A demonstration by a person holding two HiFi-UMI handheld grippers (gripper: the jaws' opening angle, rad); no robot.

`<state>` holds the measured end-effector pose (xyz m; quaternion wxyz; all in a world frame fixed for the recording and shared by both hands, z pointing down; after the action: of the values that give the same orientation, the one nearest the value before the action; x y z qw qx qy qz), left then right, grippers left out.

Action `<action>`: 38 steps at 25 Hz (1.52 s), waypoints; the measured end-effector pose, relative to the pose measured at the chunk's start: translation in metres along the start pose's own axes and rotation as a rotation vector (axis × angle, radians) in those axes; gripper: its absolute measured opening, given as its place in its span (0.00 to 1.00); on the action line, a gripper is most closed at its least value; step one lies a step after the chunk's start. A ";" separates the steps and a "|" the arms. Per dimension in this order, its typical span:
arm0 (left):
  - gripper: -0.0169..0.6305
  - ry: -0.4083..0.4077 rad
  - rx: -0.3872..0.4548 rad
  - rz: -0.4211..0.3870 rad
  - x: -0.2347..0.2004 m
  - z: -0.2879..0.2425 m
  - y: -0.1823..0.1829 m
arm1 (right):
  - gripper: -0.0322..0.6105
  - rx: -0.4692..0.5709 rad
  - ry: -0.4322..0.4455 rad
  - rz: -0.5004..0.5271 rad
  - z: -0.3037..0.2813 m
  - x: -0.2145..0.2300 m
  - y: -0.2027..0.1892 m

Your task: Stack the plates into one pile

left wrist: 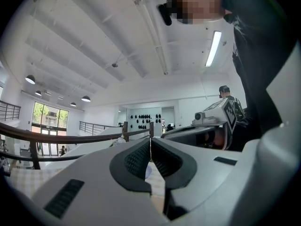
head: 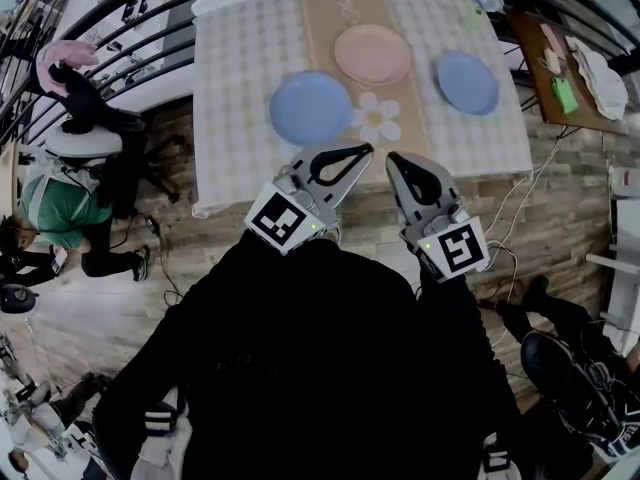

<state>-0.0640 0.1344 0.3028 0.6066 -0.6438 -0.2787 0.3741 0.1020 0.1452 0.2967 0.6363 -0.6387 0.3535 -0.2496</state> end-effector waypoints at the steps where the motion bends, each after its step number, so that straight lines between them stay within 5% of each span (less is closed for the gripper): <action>1: 0.06 0.000 0.001 0.004 -0.012 -0.004 0.001 | 0.06 -0.002 0.002 0.001 -0.010 0.007 0.000; 11: 0.06 -0.021 -0.006 0.038 -0.093 -0.036 0.004 | 0.06 -0.034 -0.002 -0.014 -0.084 0.057 -0.009; 38: 0.06 0.188 -0.001 0.032 -0.151 -0.131 -0.013 | 0.06 -0.071 0.119 -0.028 -0.120 0.190 -0.060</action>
<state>-0.0406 -0.0619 0.3352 0.6239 -0.6805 -0.2105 0.3216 0.1365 -0.0812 0.3390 0.5874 -0.6498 0.3906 -0.2832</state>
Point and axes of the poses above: the fingertips, and each gripper's own axes: z backward along the fingers, x to its right, y out of its top, the point moved 9 cm from there along z, backward along the fingers, and after that the axes turned 8 degrees about z, right-handed, at the moved point
